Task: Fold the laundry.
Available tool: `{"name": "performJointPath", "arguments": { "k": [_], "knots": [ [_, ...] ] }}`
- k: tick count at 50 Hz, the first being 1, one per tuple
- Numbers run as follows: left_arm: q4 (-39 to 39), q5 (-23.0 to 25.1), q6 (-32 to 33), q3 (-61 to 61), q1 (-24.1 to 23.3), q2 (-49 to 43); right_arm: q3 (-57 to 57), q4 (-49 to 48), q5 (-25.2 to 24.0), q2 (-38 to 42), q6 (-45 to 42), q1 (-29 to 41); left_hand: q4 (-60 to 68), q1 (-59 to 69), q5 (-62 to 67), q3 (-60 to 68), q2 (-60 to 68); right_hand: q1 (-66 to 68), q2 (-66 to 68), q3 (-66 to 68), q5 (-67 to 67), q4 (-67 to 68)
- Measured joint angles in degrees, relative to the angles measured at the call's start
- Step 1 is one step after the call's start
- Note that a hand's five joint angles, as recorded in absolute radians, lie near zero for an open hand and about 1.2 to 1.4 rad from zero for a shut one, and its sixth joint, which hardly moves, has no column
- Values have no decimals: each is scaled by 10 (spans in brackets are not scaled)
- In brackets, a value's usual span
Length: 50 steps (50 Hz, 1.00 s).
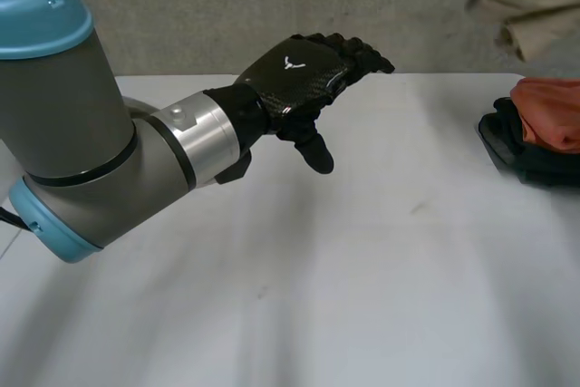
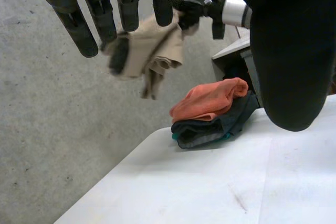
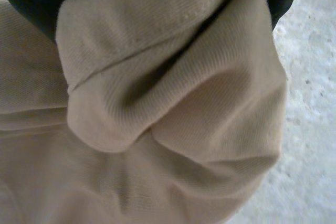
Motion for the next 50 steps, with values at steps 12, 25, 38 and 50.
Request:
{"name": "performJointPath", "arguments": {
  "k": [12, 25, 38, 50],
  "knots": [
    [0, 0, 3, -21, -1, -13, 3, -153, -156, 199, -1, -136, 0, 0, 0, 0, 1, 0, 0, 0, 15, 0],
    [0, -1, 4, -35, -5, -13, 39, -170, -195, 191, -5, -175, 0, 0, 0, 0, 2, -364, -446, -441, -405, -477],
    [0, -1, 1, -35, -14, 7, 45, 118, -134, 58, -50, -195, 0, 0, 0, 0, 2, -446, -526, -527, -487, -565],
    [1, -1, -1, -35, -33, 29, 46, 328, 1, -53, -285, -271, 0, 0, 0, 0, 2, -446, -526, -527, -487, -565]
  ]
}}
